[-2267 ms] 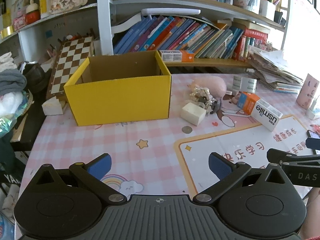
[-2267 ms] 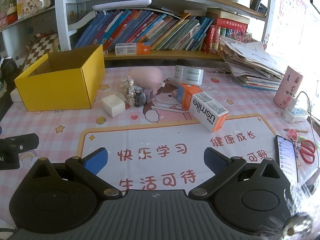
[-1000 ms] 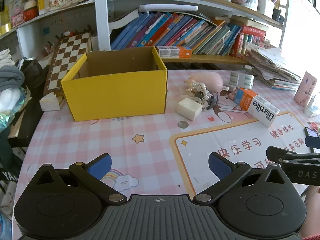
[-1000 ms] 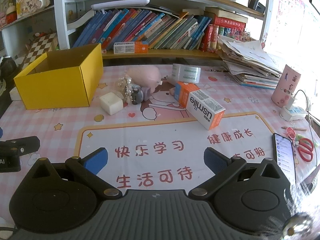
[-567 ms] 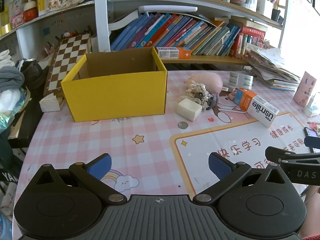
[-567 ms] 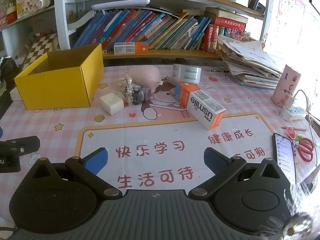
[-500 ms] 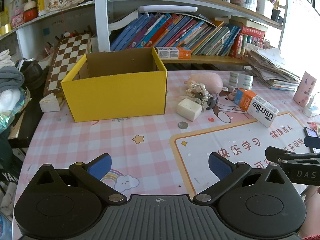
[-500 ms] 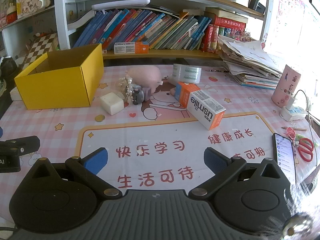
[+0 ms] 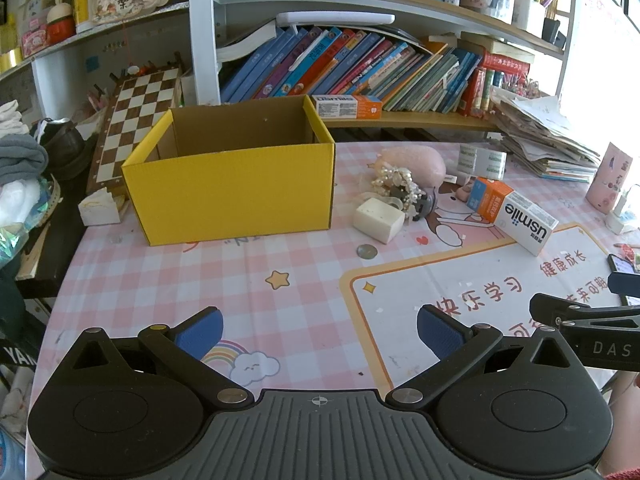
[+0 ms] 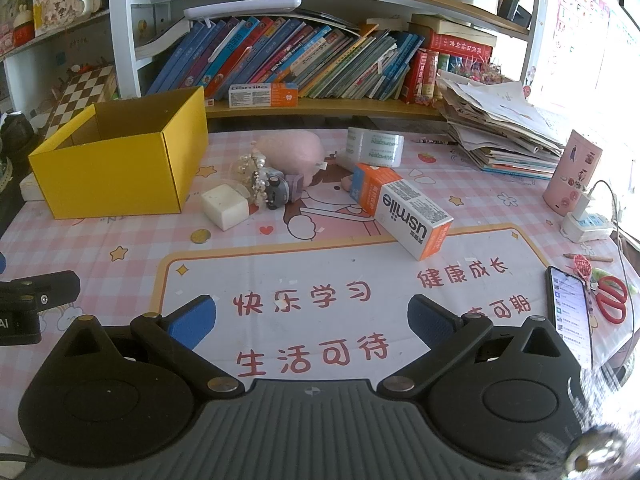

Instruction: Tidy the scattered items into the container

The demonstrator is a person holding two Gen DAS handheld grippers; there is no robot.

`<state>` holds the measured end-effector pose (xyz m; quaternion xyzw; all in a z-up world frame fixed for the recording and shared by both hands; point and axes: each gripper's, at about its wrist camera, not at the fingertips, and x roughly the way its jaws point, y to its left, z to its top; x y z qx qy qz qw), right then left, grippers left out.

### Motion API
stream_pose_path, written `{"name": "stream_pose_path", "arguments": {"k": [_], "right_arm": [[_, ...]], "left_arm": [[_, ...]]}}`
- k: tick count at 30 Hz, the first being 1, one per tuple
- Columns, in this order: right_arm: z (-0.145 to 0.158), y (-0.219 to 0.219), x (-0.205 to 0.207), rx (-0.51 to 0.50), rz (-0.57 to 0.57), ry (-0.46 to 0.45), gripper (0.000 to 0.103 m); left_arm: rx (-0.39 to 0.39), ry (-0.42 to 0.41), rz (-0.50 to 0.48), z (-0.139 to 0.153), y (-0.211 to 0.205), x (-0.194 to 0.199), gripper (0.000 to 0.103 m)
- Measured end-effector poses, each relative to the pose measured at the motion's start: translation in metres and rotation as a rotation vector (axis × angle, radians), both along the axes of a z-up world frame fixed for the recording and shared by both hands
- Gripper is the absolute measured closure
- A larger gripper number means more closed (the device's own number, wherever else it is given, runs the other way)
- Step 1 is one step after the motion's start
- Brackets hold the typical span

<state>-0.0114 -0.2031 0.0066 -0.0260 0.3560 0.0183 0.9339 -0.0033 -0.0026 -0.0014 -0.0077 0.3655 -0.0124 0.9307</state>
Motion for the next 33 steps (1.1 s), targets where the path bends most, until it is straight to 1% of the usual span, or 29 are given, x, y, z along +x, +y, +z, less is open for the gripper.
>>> {"name": "stream_pose_path", "arguments": {"k": [33], "right_arm": [[-0.002, 0.005, 0.009, -0.012, 0.0, 0.0, 0.0]], "left_arm": [[-0.006, -0.004, -0.014, -0.001, 0.005, 0.01, 0.0]]}}
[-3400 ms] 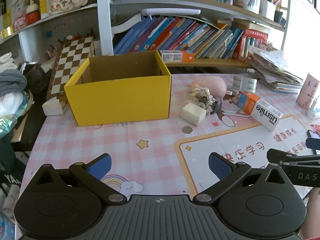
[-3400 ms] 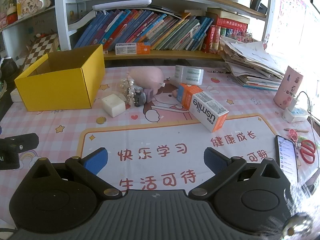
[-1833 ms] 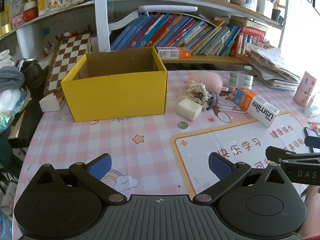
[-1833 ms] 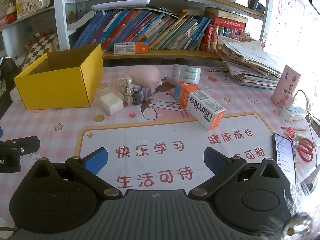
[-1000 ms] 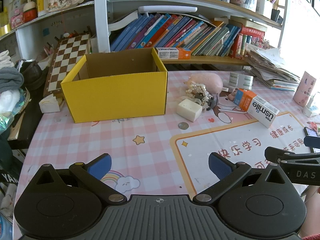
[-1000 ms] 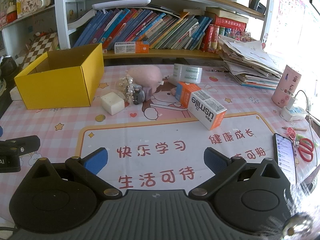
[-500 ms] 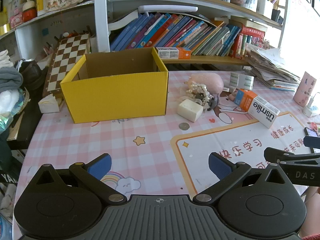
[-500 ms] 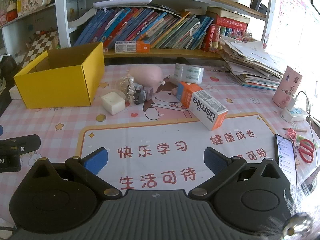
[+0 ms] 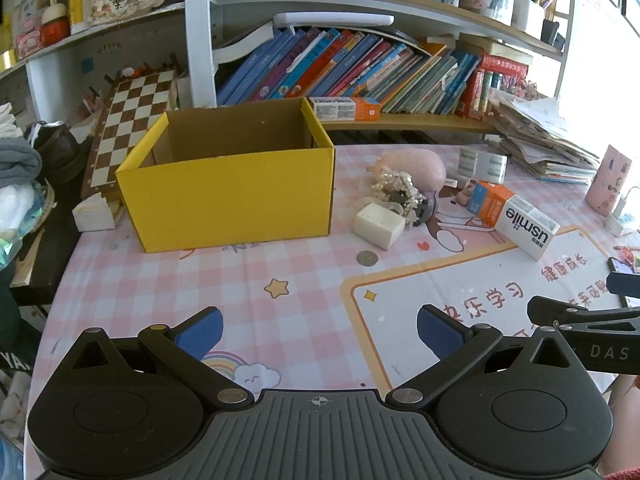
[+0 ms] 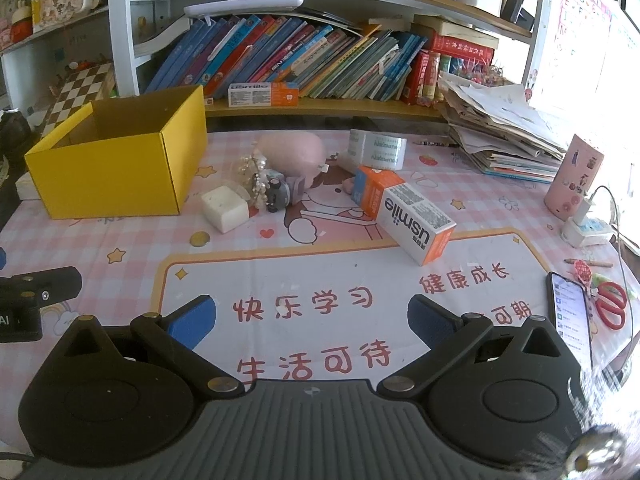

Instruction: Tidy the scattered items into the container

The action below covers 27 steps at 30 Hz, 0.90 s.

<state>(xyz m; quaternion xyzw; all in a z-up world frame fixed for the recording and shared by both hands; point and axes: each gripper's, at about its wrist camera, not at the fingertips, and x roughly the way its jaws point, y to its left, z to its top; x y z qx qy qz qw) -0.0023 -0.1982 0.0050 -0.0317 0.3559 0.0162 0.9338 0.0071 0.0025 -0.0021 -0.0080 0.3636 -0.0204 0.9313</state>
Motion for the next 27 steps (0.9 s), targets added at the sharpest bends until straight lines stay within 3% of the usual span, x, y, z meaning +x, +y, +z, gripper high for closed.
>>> {"name": "stream_pose_path", "arguments": {"k": [27], "right_arm": [[-0.001, 0.011, 0.001, -0.011, 0.026, -0.005, 0.0]], "left_arm": [[-0.006, 0.015, -0.028, -0.004, 0.004, 0.001, 0.0]]}}
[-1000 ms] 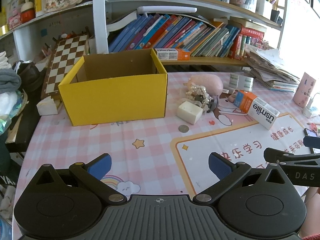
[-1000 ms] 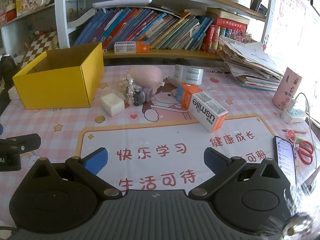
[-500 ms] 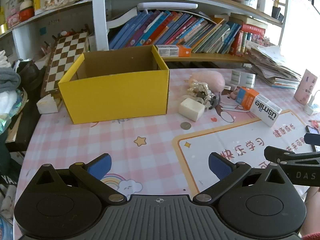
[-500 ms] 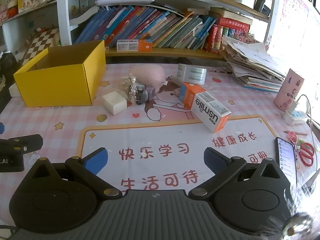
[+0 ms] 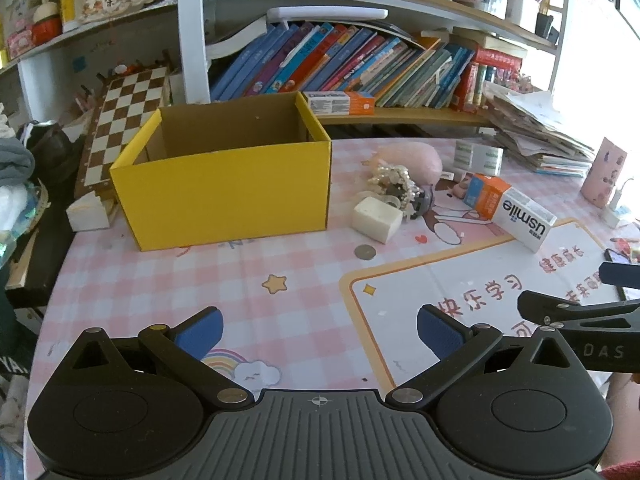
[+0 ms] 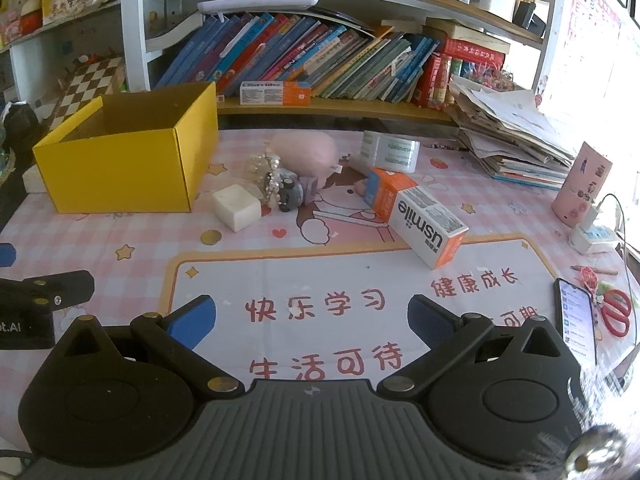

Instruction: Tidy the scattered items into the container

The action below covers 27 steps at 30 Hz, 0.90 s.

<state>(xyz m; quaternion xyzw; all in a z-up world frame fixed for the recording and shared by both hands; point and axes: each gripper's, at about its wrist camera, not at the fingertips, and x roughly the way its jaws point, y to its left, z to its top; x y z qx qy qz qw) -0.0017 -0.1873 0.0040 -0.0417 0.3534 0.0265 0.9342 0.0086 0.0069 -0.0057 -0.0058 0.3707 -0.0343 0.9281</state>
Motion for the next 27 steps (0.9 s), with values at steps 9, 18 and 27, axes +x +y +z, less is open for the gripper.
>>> {"name": "stream_pose_path", "arguments": {"k": [9, 18, 27], "right_arm": [[0.001, 0.004, -0.002, -0.017, -0.015, -0.004, 0.0], [0.003, 0.006, -0.007, -0.03, -0.028, -0.005, 0.0], [0.006, -0.006, -0.002, -0.031, -0.048, -0.004, 0.0]], "left_arm": [[-0.027, 0.002, -0.027, -0.001, 0.002, 0.0, 0.0], [-0.03, -0.002, -0.044, -0.001, 0.002, 0.001, 0.0], [-0.002, -0.039, -0.045, 0.002, -0.008, 0.009, 0.0]]}}
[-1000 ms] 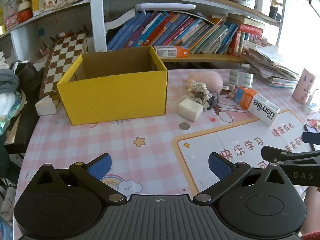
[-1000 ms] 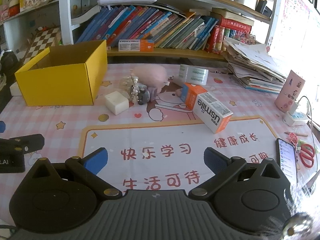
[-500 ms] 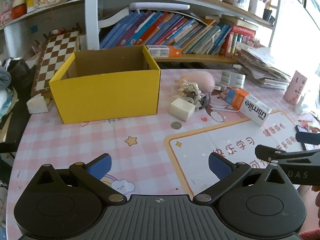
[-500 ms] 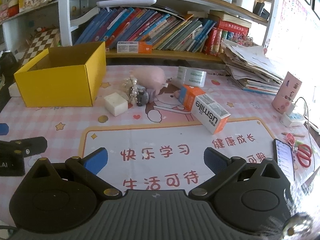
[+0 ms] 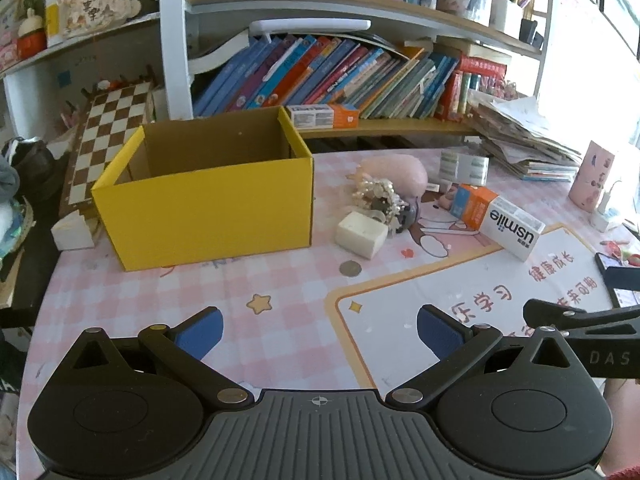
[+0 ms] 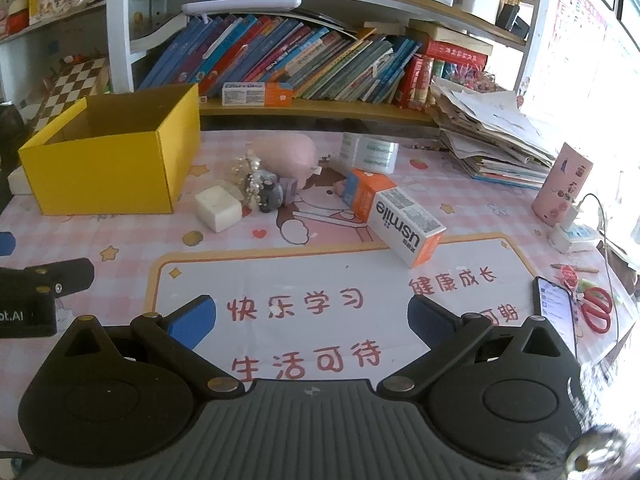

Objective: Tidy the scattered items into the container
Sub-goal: 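Grasp the usmile toothpaste box with the right gripper while the left gripper nears the soap bar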

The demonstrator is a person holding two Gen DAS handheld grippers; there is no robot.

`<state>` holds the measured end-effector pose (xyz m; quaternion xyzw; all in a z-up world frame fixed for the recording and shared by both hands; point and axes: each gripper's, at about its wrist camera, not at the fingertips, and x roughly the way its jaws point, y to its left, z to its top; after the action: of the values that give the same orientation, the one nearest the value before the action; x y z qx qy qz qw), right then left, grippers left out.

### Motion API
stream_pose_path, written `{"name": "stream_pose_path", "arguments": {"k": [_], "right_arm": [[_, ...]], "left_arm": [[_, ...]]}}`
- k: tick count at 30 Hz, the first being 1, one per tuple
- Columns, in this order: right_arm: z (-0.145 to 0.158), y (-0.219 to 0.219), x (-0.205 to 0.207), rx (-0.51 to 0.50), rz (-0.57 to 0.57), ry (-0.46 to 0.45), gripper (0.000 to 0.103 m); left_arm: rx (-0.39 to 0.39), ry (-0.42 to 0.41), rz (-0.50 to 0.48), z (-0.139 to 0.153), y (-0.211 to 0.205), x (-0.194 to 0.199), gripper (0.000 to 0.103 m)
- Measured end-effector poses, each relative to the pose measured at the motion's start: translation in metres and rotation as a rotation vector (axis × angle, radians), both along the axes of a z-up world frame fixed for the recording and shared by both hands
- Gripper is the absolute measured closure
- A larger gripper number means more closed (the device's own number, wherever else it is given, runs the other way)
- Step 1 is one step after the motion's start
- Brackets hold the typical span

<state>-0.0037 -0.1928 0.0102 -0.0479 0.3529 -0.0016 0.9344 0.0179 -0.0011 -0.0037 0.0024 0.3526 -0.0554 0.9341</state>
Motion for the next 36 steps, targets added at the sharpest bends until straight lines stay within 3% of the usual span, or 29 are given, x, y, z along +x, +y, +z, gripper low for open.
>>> {"name": "stream_pose_path", "arguments": {"k": [8, 18, 26, 36], "right_arm": [[-0.006, -0.012, 0.026, 0.009, 0.039, 0.018, 0.0], [-0.01, -0.044, 0.068, -0.013, 0.07, 0.017, 0.0], [-0.012, -0.085, 0.097, 0.07, 0.105, 0.027, 0.0], [-0.024, -0.114, 0.128, 0.087, 0.132, 0.078, 0.002]], "left_arm": [[0.028, 0.009, 0.02, -0.004, -0.014, 0.016, 0.0], [-0.057, 0.021, -0.019, -0.009, -0.043, 0.045, 0.0], [-0.051, 0.015, 0.006, -0.009, -0.075, 0.07, 0.0], [-0.026, 0.097, 0.048, -0.019, -0.096, 0.096, 0.0]]}}
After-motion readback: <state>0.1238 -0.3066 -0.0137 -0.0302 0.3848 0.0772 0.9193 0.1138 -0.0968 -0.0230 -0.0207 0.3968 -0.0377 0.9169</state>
